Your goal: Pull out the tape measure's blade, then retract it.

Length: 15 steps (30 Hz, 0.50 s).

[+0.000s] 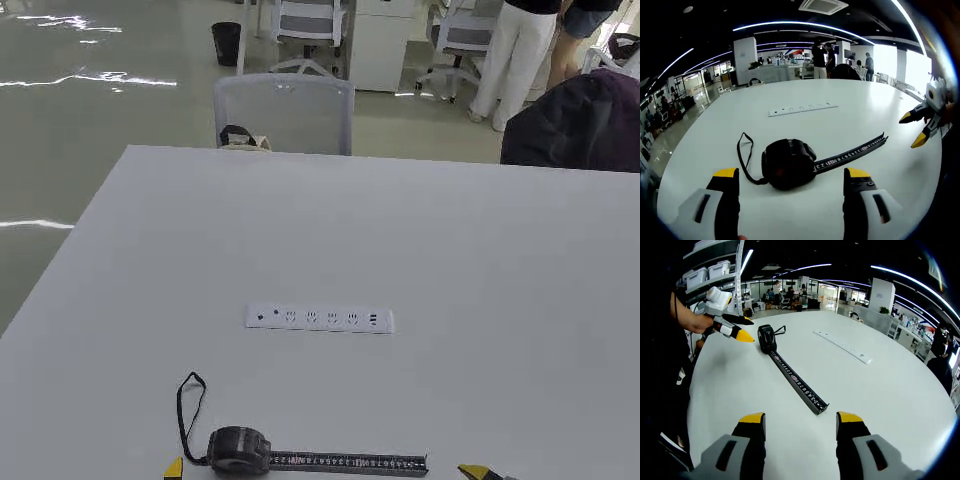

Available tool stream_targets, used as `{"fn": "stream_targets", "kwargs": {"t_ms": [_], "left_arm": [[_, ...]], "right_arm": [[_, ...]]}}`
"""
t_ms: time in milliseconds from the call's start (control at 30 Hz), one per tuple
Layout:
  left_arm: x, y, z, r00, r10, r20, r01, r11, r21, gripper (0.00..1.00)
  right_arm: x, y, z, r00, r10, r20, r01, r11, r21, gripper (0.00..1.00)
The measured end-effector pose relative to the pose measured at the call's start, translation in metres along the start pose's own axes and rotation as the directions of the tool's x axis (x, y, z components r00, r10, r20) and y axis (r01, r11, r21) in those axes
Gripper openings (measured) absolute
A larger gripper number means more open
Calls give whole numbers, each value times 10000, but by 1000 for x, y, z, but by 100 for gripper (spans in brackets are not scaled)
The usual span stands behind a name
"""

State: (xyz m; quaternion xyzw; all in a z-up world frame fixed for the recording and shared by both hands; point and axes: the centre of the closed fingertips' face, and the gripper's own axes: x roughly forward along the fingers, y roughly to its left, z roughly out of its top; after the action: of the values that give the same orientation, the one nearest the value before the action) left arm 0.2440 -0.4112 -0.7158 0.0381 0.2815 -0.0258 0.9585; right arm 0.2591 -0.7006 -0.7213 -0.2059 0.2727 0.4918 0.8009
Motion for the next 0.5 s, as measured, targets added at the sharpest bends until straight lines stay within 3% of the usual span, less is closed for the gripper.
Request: {"fn": "stream_targets", "kwargs": {"t_ms": [500], "left_arm": [[28, 1, 0, 9989, 458, -120, -462, 9984, -319, 77]], "right_arm": [[28, -29, -6, 9928, 1151, -319, -1174, 9893, -865, 39]]}}
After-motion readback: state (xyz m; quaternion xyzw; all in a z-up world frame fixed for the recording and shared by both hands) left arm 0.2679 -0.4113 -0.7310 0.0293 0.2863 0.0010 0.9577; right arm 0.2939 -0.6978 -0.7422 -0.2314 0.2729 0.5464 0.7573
